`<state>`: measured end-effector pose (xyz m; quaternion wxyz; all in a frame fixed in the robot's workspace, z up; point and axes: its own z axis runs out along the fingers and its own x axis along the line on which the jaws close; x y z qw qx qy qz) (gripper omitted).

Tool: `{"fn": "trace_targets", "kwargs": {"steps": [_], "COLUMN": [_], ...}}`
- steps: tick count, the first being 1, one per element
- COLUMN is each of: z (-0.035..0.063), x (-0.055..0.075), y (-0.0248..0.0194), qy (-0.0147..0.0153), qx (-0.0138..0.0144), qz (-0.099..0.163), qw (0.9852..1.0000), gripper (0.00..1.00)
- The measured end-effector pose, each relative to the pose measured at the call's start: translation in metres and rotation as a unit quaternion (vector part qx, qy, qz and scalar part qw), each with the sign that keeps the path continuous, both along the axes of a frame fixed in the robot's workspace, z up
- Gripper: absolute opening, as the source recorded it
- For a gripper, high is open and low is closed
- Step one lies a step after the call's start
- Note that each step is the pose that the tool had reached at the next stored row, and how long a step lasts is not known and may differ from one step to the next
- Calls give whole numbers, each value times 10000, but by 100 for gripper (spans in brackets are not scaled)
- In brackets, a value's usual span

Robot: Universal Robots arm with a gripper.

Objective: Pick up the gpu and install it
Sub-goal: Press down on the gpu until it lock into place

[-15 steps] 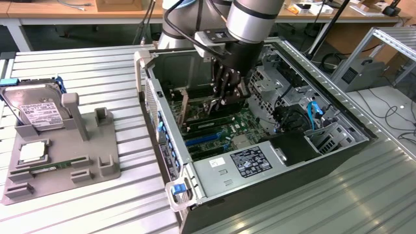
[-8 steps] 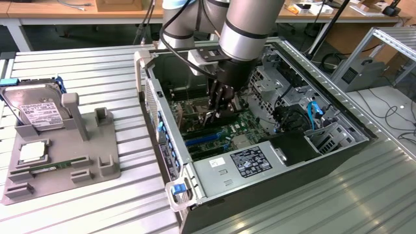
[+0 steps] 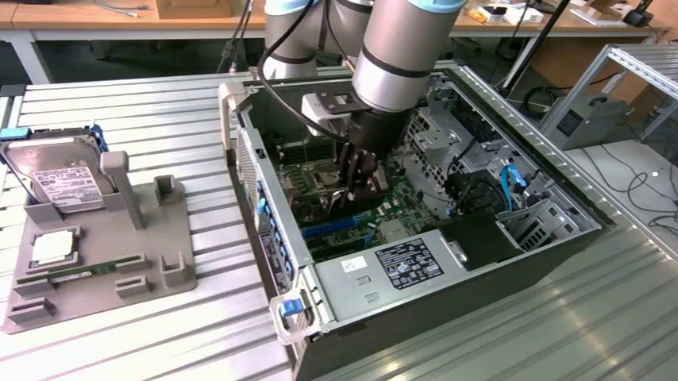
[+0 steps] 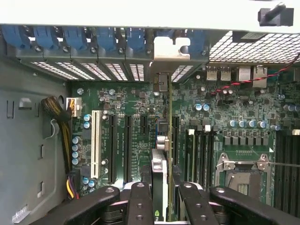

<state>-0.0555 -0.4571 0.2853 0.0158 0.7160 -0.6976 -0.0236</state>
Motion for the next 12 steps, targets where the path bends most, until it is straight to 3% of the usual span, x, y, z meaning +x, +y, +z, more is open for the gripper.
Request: {"fn": "trace_targets", "kwargs": {"steps": [12], "z": [-101], "x": [-25], "y": [0], "qy": [0], "qx": [0], "qz": [1], "qw": [10000], "gripper": [27]}}
